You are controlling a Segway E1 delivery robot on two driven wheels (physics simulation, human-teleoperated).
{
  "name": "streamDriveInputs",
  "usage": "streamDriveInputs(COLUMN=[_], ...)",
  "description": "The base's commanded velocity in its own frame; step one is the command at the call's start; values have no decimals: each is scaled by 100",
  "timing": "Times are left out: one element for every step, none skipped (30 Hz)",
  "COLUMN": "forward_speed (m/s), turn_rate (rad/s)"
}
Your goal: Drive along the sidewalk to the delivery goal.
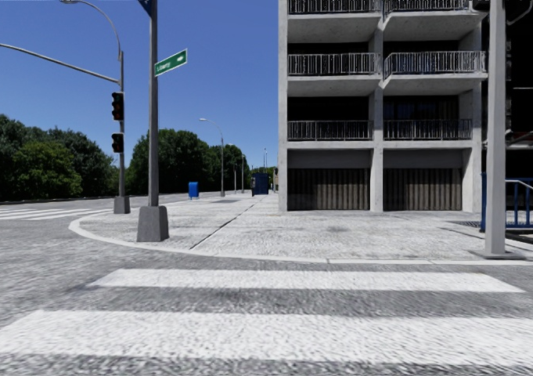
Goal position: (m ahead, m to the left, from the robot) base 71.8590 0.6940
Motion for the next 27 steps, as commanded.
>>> streamDriveInputs(forward_speed=[200,200,200,200,200,200,200,200,200,200,200,200,200,200,200,200,200,200,200,200,200,200,200,200,200,200,200], turn_rate=[0,0,0,0,0,0,0,0,0,0,0,0,0,0,0,0,0,0,0,0,0,0,0,0,0,0,0])
